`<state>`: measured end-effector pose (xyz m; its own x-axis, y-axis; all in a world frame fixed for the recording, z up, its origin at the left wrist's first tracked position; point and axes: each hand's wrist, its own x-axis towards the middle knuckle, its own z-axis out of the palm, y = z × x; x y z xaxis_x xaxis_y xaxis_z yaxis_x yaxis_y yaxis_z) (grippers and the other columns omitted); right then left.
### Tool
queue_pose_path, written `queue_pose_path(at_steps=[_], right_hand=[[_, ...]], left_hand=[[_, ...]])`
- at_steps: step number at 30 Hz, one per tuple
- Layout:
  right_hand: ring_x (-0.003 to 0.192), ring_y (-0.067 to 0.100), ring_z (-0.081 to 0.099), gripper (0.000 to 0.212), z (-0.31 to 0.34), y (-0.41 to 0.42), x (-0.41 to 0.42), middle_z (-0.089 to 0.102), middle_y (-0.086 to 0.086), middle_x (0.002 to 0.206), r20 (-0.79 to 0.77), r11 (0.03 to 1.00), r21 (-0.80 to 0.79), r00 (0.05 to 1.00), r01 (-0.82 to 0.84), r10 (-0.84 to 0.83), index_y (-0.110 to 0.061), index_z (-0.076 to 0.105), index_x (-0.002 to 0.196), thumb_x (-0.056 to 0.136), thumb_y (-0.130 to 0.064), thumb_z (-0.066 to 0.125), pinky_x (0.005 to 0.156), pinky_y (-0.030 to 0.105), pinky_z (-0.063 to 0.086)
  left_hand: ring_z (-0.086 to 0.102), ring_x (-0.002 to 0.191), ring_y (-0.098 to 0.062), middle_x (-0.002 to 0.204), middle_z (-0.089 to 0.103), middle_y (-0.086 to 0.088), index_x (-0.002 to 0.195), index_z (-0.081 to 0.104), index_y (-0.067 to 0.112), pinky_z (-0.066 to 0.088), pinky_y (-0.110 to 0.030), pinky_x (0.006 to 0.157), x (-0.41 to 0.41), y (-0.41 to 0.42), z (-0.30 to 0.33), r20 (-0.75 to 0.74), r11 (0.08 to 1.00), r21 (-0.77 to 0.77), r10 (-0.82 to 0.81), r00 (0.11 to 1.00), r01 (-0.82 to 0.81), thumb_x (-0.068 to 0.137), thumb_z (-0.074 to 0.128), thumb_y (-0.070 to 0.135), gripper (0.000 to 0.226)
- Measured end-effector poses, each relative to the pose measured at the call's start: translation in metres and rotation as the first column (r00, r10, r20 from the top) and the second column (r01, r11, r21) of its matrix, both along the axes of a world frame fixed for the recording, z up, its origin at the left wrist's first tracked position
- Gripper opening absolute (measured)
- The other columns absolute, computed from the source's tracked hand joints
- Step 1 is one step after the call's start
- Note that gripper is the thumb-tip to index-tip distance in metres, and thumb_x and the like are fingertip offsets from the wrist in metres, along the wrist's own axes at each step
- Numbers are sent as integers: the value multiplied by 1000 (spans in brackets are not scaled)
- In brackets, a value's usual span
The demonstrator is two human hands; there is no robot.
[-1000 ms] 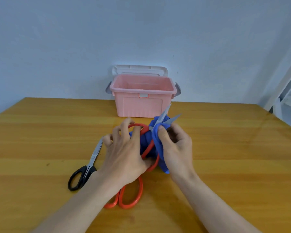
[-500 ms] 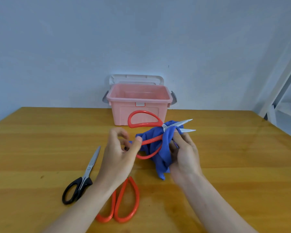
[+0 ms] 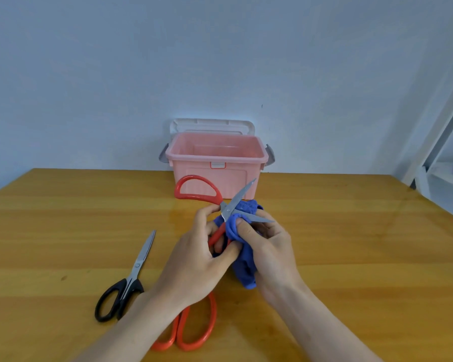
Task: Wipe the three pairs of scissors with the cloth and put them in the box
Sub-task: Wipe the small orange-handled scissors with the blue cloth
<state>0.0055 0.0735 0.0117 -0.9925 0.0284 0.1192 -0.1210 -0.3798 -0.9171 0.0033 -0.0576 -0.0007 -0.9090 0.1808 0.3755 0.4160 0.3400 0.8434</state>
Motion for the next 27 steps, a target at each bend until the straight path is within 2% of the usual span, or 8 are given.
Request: queue_pose_path(at_steps=[6, 11, 14, 16, 21, 23, 25, 27], right_hand=[[74, 38, 65, 15, 0, 5, 1, 67, 34, 89, -50, 1000, 0, 999, 18, -18, -4, 70, 103, 88, -3, 66, 71, 49, 53], [80, 40, 66, 24, 3, 5, 3, 67, 30, 98, -70, 999, -2, 997, -43, 43, -13, 72, 106, 85, -2, 69, 72, 49, 57], [82, 26, 68, 29, 7, 8, 2, 71, 7, 97, -116, 998, 17, 992, -53, 55, -32, 78, 90, 75, -9, 73, 69, 37, 60], [82, 17, 69, 30, 8, 12, 0, 73, -6, 90, -132, 997, 40, 989, -63, 68, -38, 78, 86, 70, -14, 74, 75, 33, 59], [105, 38, 67, 36, 1, 22, -9, 70, 18, 113, -61, 969, 160, 978, -187, 199, -20, 74, 110, 76, -9, 78, 94, 45, 55], [105, 32, 69, 35, -1, 30, -17, 71, 15, 113, 4, 971, 111, 977, -213, 213, -21, 75, 108, 75, -10, 73, 89, 38, 57], [96, 28, 71, 35, 2, 41, -24, 72, 15, 109, 65, 973, -63, 972, -223, 227, -18, 75, 106, 71, -14, 76, 78, 34, 58], [94, 29, 70, 52, 5, 48, -27, 69, 18, 107, 73, 940, -205, 954, -272, 292, -10, 68, 114, 67, -24, 87, 76, 37, 59]], left_hand=[[63, 78, -27, 90, 67, -5, 122, 32, 56, 51, -43, 69, 2, 0, 7, -11, 998, 57, -7, 1000, 8, 86, 71, 23, 63], [62, 89, -36, 100, 62, -18, 130, 40, 46, 55, -33, 76, 2, -4, 10, 38, 976, 216, -45, 998, 36, 84, 71, 5, 69], [61, 77, -18, 97, 65, -2, 134, 38, 46, 53, -19, 72, 0, -5, 13, 63, 957, 288, -53, 997, 32, 83, 70, 1, 75], [58, 73, -6, 97, 64, 4, 139, 34, 44, 52, -20, 71, -1, -7, 13, 45, 963, 267, -38, 998, 25, 83, 71, 6, 77], [57, 74, -25, 95, 60, -13, 144, 27, 44, 51, -36, 65, -1, -9, 13, -12, 987, 158, 42, 999, -40, 85, 72, 24, 77], [54, 72, -29, 85, 57, -17, 147, 23, 43, 49, -39, 65, -2, -11, 14, 2, 989, 144, 37, 999, -37, 90, 66, 20, 75], [48, 61, -20, 72, 50, -9, 144, 23, 48, 47, -35, 59, -3, -15, 13, 7, 994, 102, 48, 999, -48, 92, 63, 16, 72], [44, 56, -17, 69, 44, -9, 139, 25, 53, 45, -38, 54, -4, -17, 12, -9, 997, 51, 59, 998, -59, 91, 63, 16, 71]])
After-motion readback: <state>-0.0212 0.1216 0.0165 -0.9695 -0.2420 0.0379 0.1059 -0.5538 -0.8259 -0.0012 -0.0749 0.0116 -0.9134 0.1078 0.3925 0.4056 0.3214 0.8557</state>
